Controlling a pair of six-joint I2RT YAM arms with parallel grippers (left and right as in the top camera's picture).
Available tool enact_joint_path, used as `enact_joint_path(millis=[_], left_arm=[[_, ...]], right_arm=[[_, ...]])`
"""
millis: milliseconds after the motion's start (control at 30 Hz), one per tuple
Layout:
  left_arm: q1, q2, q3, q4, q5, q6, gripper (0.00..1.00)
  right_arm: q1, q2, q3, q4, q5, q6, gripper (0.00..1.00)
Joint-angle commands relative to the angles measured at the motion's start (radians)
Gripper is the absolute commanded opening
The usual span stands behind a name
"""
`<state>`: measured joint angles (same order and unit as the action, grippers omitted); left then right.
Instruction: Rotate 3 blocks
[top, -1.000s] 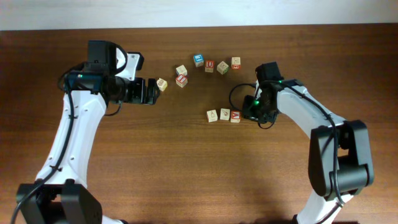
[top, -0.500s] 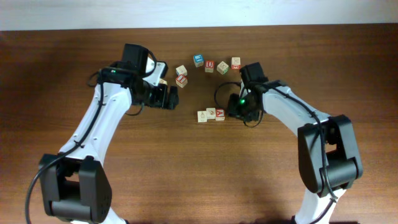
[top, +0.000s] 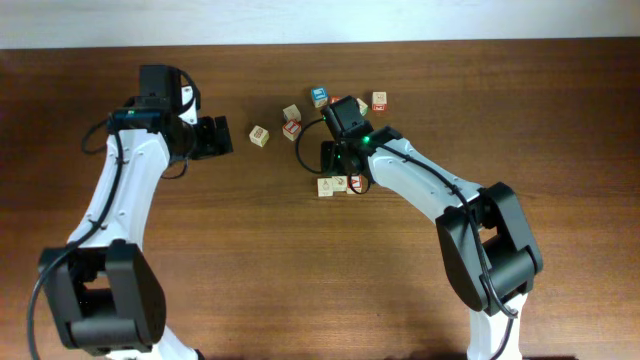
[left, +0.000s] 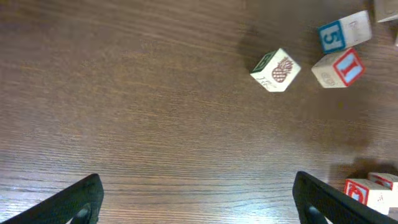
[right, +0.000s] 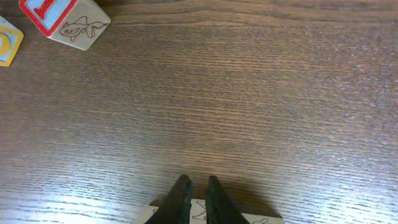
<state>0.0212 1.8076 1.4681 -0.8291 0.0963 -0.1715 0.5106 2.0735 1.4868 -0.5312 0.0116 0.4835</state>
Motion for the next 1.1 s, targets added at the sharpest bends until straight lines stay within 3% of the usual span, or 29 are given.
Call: enact_joint_path(millis=[0,567,633,700,767,800,833,1067], left_arm=[[-0.001,0.033,0.017,-0.006,-0.008,-0.018,0.95],[0.0,0.034,0.017,-0.017,-0.008,-0.018,0.95],[0.0,0.034,0.017,-0.016,-0.008,-0.018,0.95],[-0.001,0.034,0.017,-0.018,-0.008,-0.018,0.97],[-0.001,0.034,0.017,-0.017,-0.008,-0.018,0.98],[-0.001,0.034,0.017,-0.017,-0.008,-0.018,0.99],[-0.001,0.034,0.017,-0.018,-0.008,-0.018,0.99],[-0.001,0.034,0.017,-0.021,-0.008,-0.018,1.0]], right_arm=[[0.014,0.01,0.01,-0.024,0.007,0.015,0.1],[0.026,0.011,0.006,-0.087,-0.002,0.015,0.11],[0.011,0.01,0.045,-0.076,0.0,0.015,0.19],[-0.024,0.007,0.126,-0.114,0.0,0.014,0.21],[-0.067,0.007,0.182,-0.182,-0.001,0.011,0.2],[-0.081,0.01,0.177,-0.216,-0.002,0.011,0.09],[-0.086,0.011,0.143,-0.212,-0.002,0.001,0.05],[-0.078,0.011,0.007,-0.1,-0.027,-0.039,0.05]])
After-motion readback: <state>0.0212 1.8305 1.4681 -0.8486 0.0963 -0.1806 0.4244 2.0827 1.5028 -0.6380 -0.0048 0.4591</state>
